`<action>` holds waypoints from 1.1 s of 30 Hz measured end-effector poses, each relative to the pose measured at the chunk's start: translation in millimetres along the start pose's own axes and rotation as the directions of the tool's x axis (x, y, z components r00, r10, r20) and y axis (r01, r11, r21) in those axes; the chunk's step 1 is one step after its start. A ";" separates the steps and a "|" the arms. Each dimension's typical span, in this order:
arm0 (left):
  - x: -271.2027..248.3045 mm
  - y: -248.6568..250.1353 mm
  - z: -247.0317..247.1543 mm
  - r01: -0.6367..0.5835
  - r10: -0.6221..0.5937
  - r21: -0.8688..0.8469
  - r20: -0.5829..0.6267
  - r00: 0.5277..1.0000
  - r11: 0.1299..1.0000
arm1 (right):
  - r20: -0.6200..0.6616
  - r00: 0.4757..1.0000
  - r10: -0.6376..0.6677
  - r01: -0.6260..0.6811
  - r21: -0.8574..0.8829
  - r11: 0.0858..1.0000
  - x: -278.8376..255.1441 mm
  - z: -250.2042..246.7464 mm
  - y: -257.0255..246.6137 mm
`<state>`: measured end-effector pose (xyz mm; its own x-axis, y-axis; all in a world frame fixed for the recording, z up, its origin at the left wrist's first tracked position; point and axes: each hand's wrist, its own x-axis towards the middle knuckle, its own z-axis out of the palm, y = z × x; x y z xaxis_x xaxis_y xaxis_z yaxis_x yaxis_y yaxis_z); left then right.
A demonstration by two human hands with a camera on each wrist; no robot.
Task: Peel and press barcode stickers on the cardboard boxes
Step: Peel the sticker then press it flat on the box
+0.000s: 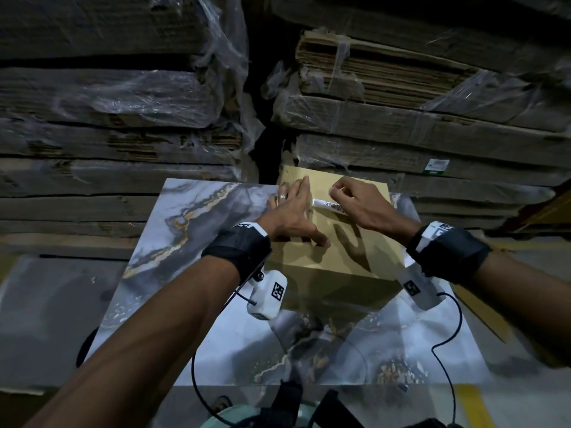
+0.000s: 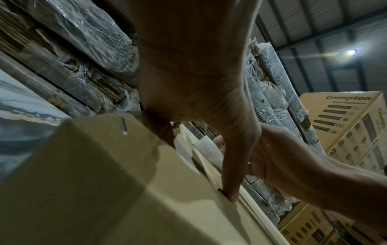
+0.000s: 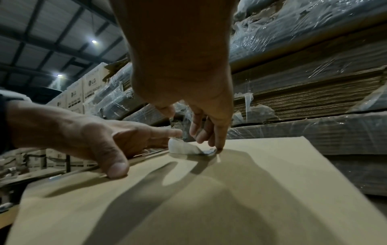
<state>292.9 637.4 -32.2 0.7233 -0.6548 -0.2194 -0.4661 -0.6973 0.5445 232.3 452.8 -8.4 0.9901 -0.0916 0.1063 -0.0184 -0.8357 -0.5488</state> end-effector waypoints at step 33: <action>7.6 -7.7 4.9 -0.014 0.014 -0.014 0.007 1.000 1.000 | -0.208 0.977 0.039 -0.068 -0.136 0.988 1.9 18.7 -5.6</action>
<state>299.6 636.4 -42.1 0.7131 -0.6666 -0.2170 -0.4693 -0.6839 0.5586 236.8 467.4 -20.6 0.9379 -0.2347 0.2554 -0.1045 -0.8933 -0.4372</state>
